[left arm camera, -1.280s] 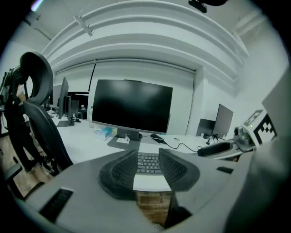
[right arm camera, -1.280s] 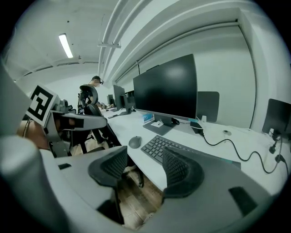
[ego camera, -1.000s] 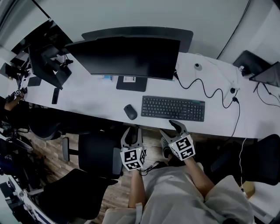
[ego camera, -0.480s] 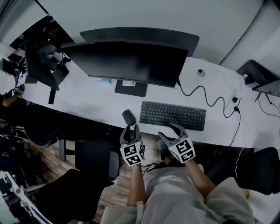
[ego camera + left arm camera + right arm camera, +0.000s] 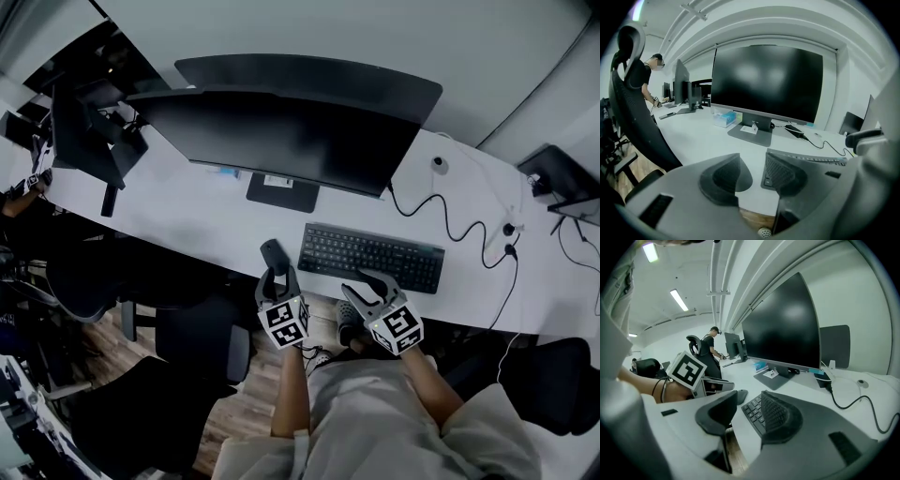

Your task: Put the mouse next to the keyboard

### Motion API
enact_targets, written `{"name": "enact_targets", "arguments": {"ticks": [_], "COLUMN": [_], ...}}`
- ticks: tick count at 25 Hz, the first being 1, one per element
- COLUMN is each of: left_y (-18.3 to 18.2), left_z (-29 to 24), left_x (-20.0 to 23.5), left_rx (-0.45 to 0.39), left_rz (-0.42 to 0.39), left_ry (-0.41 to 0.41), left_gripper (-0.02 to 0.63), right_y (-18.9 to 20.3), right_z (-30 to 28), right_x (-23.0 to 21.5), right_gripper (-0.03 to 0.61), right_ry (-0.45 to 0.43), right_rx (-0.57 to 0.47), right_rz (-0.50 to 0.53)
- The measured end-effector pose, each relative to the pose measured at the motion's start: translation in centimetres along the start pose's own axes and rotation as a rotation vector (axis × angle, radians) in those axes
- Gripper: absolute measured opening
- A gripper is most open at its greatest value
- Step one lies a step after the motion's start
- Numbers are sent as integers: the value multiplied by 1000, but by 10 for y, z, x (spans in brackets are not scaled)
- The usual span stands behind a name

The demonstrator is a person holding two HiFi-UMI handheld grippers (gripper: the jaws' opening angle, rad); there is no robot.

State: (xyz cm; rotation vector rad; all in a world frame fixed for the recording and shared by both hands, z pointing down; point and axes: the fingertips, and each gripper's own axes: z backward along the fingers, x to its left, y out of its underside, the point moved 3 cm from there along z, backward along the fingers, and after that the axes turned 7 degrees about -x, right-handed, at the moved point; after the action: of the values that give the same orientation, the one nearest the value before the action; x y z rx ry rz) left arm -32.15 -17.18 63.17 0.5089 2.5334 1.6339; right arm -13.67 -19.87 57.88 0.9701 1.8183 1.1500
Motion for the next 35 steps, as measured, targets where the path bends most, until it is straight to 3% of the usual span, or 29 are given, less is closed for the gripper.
{"name": "enact_targets", "arguments": {"ticks": [12, 19, 28, 35], "left_y": [18, 32, 54, 69], "left_z": [-39, -52, -68, -77], "left_x": [11, 29, 38, 45], "left_rx": [64, 115, 135, 178], "left_rz": [4, 26, 154, 105], "left_ry": [-95, -181, -251, -258], "left_gripper": [218, 286, 346, 350], "right_y": [-6, 6, 12, 26], "right_z": [0, 6, 16, 28], "right_x": [-18, -26, -31, -26], "right_gripper": [5, 4, 3, 3], "right_ry": [-93, -97, -60, 12], "right_rx": [-27, -8, -6, 23], "right_rz": [20, 14, -2, -8]}}
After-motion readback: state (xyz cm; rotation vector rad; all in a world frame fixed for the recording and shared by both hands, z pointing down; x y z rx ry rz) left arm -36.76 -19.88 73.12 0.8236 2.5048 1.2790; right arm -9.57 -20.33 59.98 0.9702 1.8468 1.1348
